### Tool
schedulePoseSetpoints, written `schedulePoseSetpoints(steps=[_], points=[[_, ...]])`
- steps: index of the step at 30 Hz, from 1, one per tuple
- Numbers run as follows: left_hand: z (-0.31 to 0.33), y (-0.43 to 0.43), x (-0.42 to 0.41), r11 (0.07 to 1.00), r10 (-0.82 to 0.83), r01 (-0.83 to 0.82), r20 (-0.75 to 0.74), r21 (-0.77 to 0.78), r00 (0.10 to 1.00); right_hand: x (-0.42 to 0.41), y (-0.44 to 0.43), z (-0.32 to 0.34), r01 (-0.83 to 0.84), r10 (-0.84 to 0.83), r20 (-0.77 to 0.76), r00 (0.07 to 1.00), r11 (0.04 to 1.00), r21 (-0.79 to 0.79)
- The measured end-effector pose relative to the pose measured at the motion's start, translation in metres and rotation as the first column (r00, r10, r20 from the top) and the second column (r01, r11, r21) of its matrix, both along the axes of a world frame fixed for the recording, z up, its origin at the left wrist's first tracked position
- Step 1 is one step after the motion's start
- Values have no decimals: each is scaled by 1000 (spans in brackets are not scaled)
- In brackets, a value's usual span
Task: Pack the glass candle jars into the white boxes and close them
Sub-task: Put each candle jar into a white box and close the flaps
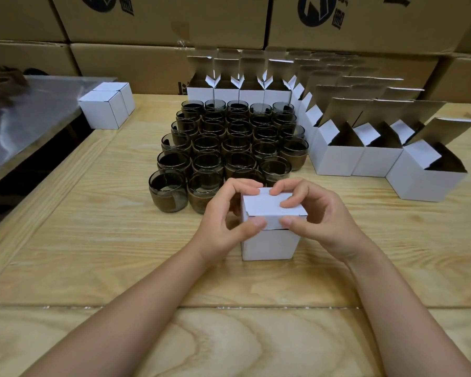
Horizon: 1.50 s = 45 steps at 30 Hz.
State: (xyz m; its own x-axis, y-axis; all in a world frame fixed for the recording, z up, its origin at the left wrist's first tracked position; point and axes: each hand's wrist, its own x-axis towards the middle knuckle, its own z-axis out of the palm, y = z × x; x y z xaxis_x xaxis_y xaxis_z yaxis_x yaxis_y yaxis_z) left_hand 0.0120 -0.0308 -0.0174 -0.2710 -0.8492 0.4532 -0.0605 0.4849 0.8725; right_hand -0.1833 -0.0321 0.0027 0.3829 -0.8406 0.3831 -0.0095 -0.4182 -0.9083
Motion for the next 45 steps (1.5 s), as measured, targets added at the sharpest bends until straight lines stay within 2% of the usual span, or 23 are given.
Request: schedulePoseSetpoints(steps=[3, 17, 20, 23, 26, 30, 32, 33, 34, 35, 36, 37, 38, 41, 45], points=[[2, -1, 3, 999, 19, -17, 37, -36, 999, 1, 1, 1, -13, 13, 21, 1000, 1000, -2], [10, -1, 13, 997, -73, 71, 99, 28, 992, -4, -2, 2, -88, 88, -21, 996, 996, 27], [9, -3, 14, 990, -128, 122, 90, 69, 988, -7, -2, 2, -104, 103, 7, 995, 990, 92], [9, -5, 13, 982, -158, 152, 45, 116, 986, -8, -2, 1, -78, 82, -45, 996, 993, 86], [9, -3, 12, 984, -137, 127, 74, 126, 988, -8, -2, 0, -75, 85, -120, 989, 994, 81], [15, 0, 11, 994, -88, 76, 174, 74, 981, -9, -1, 1, -91, 103, -134, 986, 992, 93], [21, 3, 11, 1000, 10, -11, 250, 3, 968, -10, -2, 0, -99, 110, -112, 988, 990, 99], [23, 6, 11, 994, 89, -66, 296, -86, 951, -11, -3, 0, -104, 113, -94, 989, 989, 102], [25, 8, 10, 962, 207, -125, 352, -243, 913, -11, -4, -1, -109, 118, -77, 990, 989, 103], [25, 11, 7, 880, 352, -156, 397, -449, 848, -12, -4, -2, -114, 121, -64, 991, 988, 102], [26, 14, 3, 764, 479, -139, 410, -631, 776, -12, -5, -2, -118, 123, -51, 991, 988, 101], [25, 18, -4, 660, 559, -91, 407, -746, 723, -12, -6, -3, -122, 126, -35, 991, 987, 102], [24, 23, -11, 594, 603, -43, 410, -803, 684, -12, -6, -3, -130, 132, -13, 991, 986, 105], [19, 35, -23, 502, 709, 16, 422, -865, 565, -9, -8, -6, -149, 140, 77, 987, 982, 119], [20, 44, -4, 402, 772, -20, 326, -916, 546, -4, -11, -11, -72, 38, 178, 983, 980, 186]])
